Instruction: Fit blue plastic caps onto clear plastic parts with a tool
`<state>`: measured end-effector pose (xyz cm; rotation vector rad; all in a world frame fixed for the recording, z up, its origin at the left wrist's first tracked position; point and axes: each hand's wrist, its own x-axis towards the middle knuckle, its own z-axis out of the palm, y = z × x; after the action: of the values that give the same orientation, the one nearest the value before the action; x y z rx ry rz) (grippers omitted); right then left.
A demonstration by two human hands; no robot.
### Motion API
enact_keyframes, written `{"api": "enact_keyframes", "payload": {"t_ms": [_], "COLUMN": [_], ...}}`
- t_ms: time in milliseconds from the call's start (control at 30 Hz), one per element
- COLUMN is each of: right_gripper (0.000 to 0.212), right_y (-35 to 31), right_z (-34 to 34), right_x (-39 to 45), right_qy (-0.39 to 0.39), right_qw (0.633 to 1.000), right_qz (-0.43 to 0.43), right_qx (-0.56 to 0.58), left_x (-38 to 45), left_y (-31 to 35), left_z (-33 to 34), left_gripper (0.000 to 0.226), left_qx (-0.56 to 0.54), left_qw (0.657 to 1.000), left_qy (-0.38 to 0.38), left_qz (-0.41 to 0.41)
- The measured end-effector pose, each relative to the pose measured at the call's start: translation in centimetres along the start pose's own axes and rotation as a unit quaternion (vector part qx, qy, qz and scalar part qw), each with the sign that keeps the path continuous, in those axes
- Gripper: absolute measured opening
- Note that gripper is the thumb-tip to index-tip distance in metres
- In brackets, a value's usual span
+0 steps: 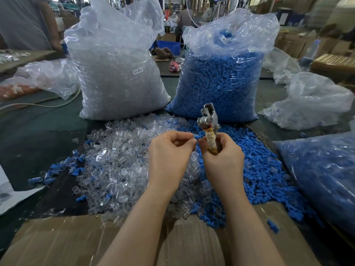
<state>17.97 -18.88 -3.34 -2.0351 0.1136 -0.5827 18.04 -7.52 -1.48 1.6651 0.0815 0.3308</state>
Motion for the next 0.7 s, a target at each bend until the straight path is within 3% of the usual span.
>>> {"api": "enact_keyframes", "payload": {"t_ms": [300, 467, 700], "right_gripper": [0.016, 0.024, 0.006], "right_y": [0.01, 0.02, 0.07], "right_z": [0.03, -0.27, -0.74], "right_x": [0.11, 0.31, 0.33], "right_qy": [-0.010, -0.035, -0.095], "right_qw": [1.000, 0.999, 0.992], "right_qz": [0.006, 0.011, 0.008], "right_qx": [0.002, 0.018, 0.085], "left_x": [-0.22, -0.25, -0.26], "left_y": [0.12, 0.17, 0.08], "left_z": [-0.07, -0.10, -0.35], "left_gripper": [0.012, 0.013, 0.021], "left_qx": [0.106, 0.103, 0.093], "left_qw": [0.991, 0.991, 0.992], "left_qy": [-0.007, -0.004, 0.005], "left_qz": [0.081, 0.082, 0.083]}}
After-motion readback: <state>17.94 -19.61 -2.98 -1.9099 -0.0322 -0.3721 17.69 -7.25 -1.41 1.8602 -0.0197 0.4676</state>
